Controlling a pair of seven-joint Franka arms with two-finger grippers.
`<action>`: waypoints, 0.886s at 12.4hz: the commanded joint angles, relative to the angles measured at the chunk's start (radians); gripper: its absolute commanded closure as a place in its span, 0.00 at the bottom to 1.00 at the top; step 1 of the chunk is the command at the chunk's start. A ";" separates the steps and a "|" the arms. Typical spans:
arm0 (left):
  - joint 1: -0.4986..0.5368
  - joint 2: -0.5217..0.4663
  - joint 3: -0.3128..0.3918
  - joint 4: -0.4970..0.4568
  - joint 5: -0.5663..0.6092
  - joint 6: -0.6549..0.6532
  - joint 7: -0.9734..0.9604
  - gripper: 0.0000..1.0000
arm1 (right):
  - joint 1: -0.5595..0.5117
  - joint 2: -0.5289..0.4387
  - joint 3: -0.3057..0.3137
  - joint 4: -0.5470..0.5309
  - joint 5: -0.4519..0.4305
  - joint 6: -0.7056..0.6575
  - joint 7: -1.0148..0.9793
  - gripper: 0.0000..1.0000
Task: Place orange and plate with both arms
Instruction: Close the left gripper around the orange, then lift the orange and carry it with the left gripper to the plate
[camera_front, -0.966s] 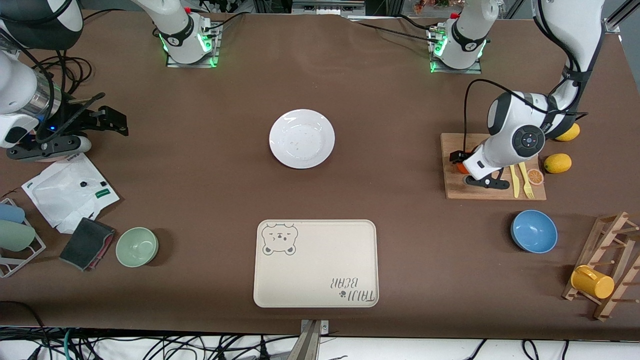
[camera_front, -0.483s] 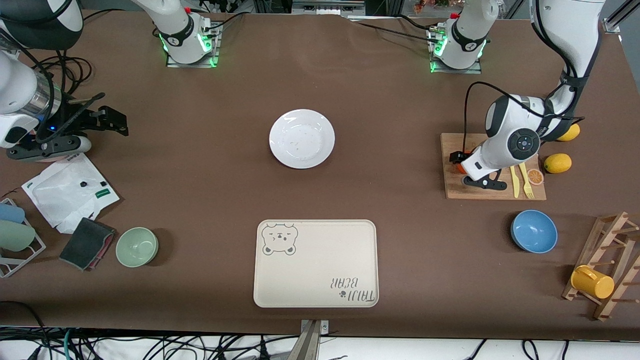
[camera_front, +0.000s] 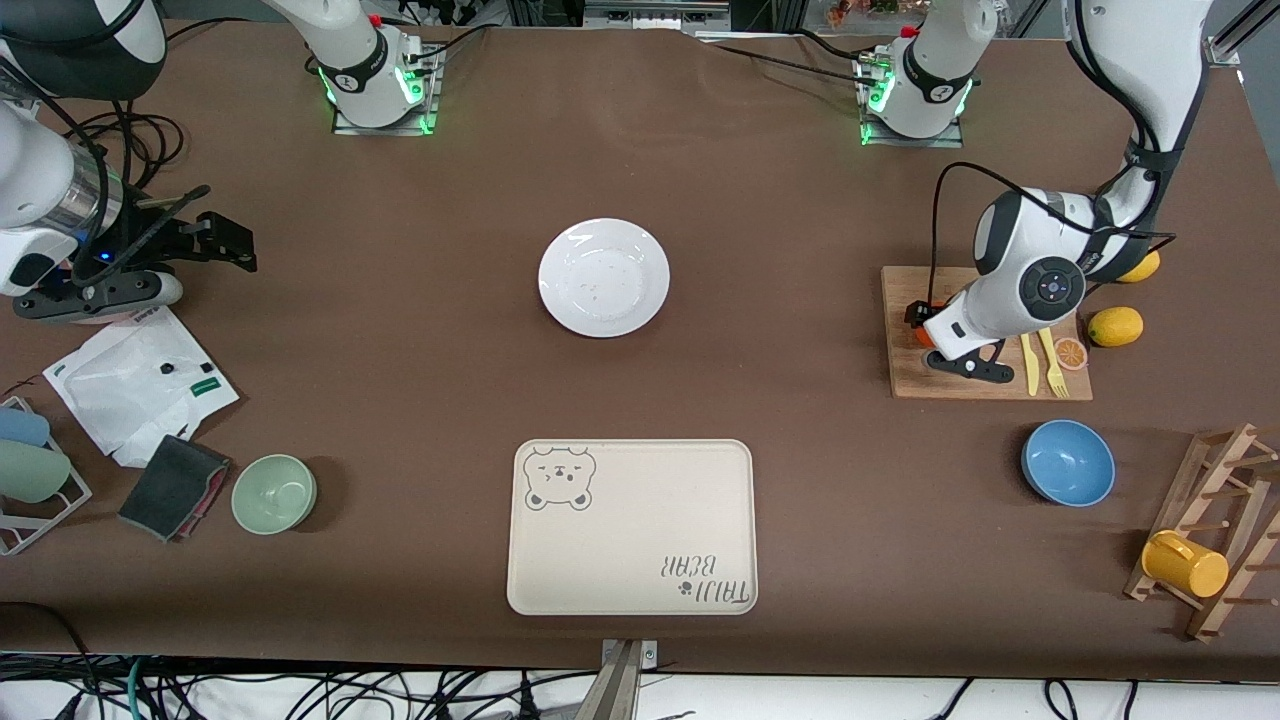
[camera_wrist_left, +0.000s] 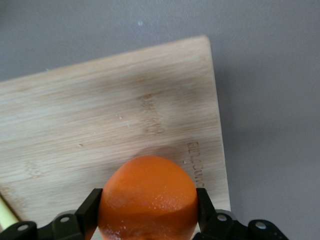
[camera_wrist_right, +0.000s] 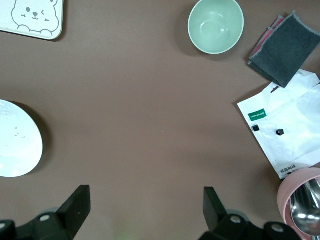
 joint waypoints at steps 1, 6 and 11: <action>-0.014 -0.019 -0.011 0.116 0.010 -0.164 0.017 0.83 | -0.006 0.004 0.004 0.015 0.005 -0.011 0.004 0.00; -0.195 0.008 -0.096 0.385 -0.090 -0.405 -0.298 0.82 | -0.006 0.004 0.004 0.013 0.005 -0.013 0.004 0.00; -0.422 0.149 -0.096 0.570 -0.119 -0.405 -0.789 0.82 | -0.010 0.004 0.003 0.008 0.005 -0.008 0.005 0.00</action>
